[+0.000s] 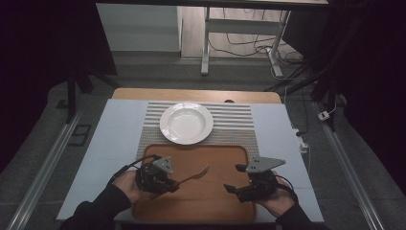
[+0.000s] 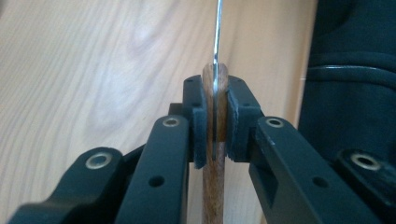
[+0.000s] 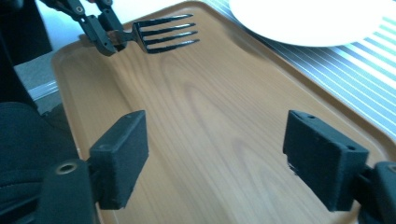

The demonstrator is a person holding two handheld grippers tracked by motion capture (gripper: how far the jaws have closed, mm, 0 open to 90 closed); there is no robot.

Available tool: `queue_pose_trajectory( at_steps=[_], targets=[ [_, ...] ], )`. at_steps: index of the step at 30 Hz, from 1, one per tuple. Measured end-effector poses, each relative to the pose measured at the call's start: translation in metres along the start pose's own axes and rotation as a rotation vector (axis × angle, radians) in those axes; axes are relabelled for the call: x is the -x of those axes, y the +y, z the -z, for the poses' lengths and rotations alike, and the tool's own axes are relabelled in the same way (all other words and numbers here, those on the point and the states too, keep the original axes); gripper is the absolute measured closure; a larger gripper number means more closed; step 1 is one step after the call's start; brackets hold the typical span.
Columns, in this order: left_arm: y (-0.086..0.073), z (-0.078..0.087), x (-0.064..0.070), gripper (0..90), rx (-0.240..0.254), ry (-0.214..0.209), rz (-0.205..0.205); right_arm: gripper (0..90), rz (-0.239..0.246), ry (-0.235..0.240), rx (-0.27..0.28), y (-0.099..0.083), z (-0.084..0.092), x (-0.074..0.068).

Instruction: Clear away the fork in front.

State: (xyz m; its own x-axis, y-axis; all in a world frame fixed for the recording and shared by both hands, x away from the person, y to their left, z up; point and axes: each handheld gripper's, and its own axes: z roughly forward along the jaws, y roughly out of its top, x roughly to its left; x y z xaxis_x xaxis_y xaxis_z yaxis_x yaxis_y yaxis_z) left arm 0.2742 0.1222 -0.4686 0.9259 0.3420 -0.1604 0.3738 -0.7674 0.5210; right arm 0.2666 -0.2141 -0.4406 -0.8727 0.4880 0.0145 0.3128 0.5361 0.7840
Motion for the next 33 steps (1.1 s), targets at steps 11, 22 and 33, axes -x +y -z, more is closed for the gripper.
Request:
queue_pose_trajectory(
  at_steps=[11, 22, 33],
  targets=[
    [-0.009, -0.001, -0.002, 80.1, 0.028, 0.048, 0.178, 9.5, -0.079, -0.129, 0.01, -0.021, 0.024, 0.004],
    [-0.022, -0.006, -0.006, 80.0, 0.005, 0.138, 0.374, 1.9, -0.149, -0.208, -0.01, -0.035, 0.038, 0.003],
    [-0.028, -0.025, -0.016, 79.6, -0.091, 0.212, 0.504, 1.2, -0.199, -0.244, -0.011, -0.046, 0.049, 0.003]
  ],
)
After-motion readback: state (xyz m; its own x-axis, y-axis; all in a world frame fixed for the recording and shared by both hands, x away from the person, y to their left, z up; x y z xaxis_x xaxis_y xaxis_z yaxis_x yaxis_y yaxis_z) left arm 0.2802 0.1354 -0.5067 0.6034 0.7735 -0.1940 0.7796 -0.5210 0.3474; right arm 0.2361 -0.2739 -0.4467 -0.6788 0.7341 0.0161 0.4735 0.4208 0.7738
